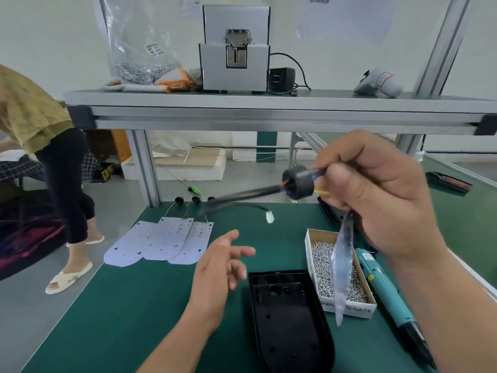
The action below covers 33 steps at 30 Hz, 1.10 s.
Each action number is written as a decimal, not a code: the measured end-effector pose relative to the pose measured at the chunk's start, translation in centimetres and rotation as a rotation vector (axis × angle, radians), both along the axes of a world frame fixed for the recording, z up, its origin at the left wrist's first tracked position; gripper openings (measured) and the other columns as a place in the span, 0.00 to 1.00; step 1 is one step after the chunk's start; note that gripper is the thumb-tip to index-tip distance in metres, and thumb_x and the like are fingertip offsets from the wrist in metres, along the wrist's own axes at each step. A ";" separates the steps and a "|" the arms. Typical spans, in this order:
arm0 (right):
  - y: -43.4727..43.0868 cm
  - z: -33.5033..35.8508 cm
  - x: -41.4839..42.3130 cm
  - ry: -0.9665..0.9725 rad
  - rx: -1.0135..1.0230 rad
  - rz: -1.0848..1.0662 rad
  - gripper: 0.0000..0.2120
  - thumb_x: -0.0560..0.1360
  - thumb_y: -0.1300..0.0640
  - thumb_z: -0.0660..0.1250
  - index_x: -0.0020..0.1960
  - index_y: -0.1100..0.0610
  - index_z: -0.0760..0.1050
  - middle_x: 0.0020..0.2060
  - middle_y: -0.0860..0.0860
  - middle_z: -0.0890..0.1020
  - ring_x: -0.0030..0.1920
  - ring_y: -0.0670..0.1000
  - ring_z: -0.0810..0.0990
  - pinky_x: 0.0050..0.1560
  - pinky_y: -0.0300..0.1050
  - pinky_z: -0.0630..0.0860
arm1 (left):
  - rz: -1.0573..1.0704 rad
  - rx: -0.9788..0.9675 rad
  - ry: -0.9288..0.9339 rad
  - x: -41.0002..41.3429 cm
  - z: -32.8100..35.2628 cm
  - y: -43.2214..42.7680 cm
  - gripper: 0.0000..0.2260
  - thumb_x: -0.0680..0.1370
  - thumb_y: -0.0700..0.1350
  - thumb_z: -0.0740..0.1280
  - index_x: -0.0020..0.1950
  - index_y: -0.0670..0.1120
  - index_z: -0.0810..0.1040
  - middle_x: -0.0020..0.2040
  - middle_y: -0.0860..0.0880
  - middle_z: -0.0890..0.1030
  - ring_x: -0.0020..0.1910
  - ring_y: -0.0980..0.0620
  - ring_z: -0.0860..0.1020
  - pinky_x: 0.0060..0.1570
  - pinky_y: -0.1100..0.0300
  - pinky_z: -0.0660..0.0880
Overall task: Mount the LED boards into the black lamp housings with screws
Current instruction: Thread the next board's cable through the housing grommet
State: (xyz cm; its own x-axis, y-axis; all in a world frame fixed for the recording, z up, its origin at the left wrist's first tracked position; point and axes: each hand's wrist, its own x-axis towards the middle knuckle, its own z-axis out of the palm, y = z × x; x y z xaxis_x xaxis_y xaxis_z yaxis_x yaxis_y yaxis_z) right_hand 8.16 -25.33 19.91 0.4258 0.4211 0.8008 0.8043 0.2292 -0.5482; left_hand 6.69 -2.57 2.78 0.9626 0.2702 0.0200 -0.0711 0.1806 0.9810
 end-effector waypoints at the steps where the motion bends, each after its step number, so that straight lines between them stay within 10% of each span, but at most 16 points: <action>1: 0.3 -0.3 -0.3 0.024 -0.030 0.050 0.04 0.84 0.54 0.68 0.56 0.51 0.81 0.35 0.56 0.75 0.34 0.45 0.73 0.38 0.34 0.70 | -0.051 -0.201 0.038 0.1 0.4 0.2 0.18 0.88 0.54 0.53 0.71 0.49 0.75 0.56 0.43 0.88 0.33 0.51 0.78 0.27 0.61 0.70; 5: 1.1 -2.3 -0.3 0.179 -0.138 0.102 0.04 0.83 0.56 0.68 0.52 0.55 0.81 0.32 0.55 0.74 0.32 0.44 0.72 0.36 0.33 0.70 | -0.128 -0.804 0.137 0.1 0.8 2.4 0.25 0.86 0.53 0.53 0.72 0.35 0.74 0.64 0.36 0.84 0.37 0.48 0.85 0.24 0.62 0.75; 9: 0.4 -4.0 0.4 0.373 -0.028 0.072 0.04 0.81 0.56 0.70 0.48 0.57 0.81 0.31 0.47 0.74 0.30 0.45 0.69 0.32 0.36 0.65 | -0.139 -0.860 0.295 -0.2 0.2 3.8 0.17 0.83 0.35 0.58 0.70 0.31 0.75 0.63 0.36 0.85 0.36 0.50 0.87 0.25 0.66 0.79; 18: -5.0 -6.4 2.3 0.576 0.101 -0.015 0.09 0.78 0.62 0.64 0.49 0.70 0.74 0.26 0.51 0.67 0.28 0.47 0.61 0.30 0.38 0.60 | 0.065 -1.046 0.167 0.1 -0.1 4.3 0.17 0.89 0.45 0.53 0.66 0.33 0.71 0.59 0.33 0.85 0.34 0.49 0.86 0.35 0.56 0.85; 23: -4.9 -8.6 3.2 0.674 0.067 -0.244 0.07 0.81 0.66 0.66 0.47 0.61 0.82 0.27 0.53 0.70 0.26 0.48 0.63 0.29 0.43 0.55 | 0.172 -0.439 0.138 0.5 -0.5 2.9 0.10 0.87 0.40 0.61 0.64 0.44 0.80 0.36 0.50 0.78 0.23 0.55 0.62 0.23 0.62 0.67; 33: 2.4 -9.8 4.1 1.021 0.439 -0.374 0.08 0.84 0.65 0.64 0.51 0.57 0.80 0.28 0.50 0.75 0.26 0.47 0.71 0.28 0.37 0.70 | -0.030 0.199 -0.112 -2.2 1.2 0.9 0.20 0.78 0.67 0.62 0.70 0.71 0.78 0.39 0.53 0.64 0.36 0.53 0.63 0.41 0.53 0.69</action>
